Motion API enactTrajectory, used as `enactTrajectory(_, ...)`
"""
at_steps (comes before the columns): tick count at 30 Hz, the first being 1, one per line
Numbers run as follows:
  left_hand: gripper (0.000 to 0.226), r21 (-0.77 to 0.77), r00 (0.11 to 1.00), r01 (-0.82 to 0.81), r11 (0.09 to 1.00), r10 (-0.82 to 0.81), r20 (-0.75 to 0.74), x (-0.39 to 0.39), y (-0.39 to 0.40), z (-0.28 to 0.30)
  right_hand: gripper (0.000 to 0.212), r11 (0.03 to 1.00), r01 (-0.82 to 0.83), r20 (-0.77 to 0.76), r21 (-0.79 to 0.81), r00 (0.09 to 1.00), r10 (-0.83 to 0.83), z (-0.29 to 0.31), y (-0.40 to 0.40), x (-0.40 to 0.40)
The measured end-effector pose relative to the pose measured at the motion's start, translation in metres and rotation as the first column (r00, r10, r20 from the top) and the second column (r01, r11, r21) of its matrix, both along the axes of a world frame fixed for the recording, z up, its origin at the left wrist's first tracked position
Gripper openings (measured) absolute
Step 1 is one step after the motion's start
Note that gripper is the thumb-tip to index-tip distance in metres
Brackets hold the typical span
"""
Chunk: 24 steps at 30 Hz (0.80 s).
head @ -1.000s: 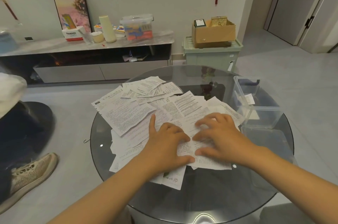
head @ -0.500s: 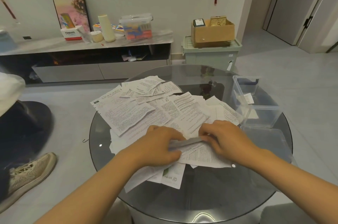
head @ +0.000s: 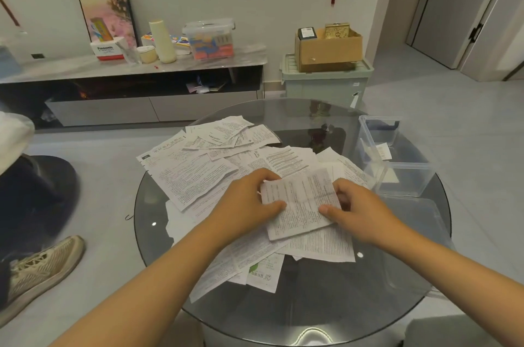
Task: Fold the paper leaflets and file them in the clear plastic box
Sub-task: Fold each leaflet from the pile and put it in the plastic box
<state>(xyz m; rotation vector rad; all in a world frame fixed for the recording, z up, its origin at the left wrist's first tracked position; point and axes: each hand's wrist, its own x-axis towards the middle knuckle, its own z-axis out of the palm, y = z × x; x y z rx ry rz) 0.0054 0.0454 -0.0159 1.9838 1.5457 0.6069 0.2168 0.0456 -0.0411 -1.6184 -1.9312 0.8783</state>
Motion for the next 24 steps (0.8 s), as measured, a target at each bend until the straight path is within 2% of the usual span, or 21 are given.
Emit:
enactTrajectory(2,0.047,-0.024,0.996,-0.081,0.996,0.081,0.035,0.003,0.005,-0.004,0.031,0.999,0.042,0.037,0.014,0.998,-0.043,-0.005,0.000,0.000)
enactTrajectory(4,0.066,-0.075,0.997,-0.076,0.994,0.076,0.004,0.006,0.007,-0.008,0.049,0.999,0.026,0.088,0.034,0.996,-0.029,-0.007,-0.003,-0.003)
enactTrajectory(6,0.078,-0.096,0.996,-0.026,0.995,0.018,-0.088,0.010,0.006,-0.010,0.067,0.998,-0.012,0.144,0.061,0.990,0.004,-0.008,-0.005,-0.006)
enactTrajectory(8,0.081,-0.070,0.980,0.029,0.997,-0.042,-0.193,0.014,0.005,-0.013,0.077,0.991,-0.049,0.244,0.124,0.970,0.017,-0.008,-0.007,-0.007)
enactTrajectory(10,0.080,-0.039,0.965,0.058,0.998,-0.065,-0.255,0.017,0.004,-0.014,0.070,0.979,-0.101,0.373,0.176,0.927,0.028,-0.006,-0.007,-0.005)
enactTrajectory(13,0.071,0.034,0.950,0.056,0.998,-0.043,-0.308,0.018,0.004,-0.015,0.058,0.971,-0.209,0.544,0.118,0.832,0.113,-0.004,-0.004,-0.001)
enactTrajectory(15,0.056,0.097,0.932,0.099,0.990,-0.058,-0.357,0.019,0.003,-0.014,0.058,0.969,-0.239,0.580,0.066,0.799,0.157,-0.002,-0.004,0.000)
enactTrajectory(18,0.038,0.114,0.898,0.208,0.971,-0.143,-0.416,0.024,-0.002,-0.013,0.058,0.961,-0.256,0.624,0.106,0.769,0.136,0.001,-0.007,0.001)
enactTrajectory(21,0.043,0.068,0.897,0.233,0.970,-0.187,-0.401,0.024,-0.008,-0.016,0.057,0.949,-0.267,0.662,0.167,0.744,0.093,0.005,-0.013,0.001)
enactTrajectory(24,0.046,0.055,0.889,0.258,0.965,-0.215,-0.405,0.019,-0.010,-0.018,0.055,0.933,-0.316,0.678,0.171,0.725,0.121,0.009,-0.019,0.001)
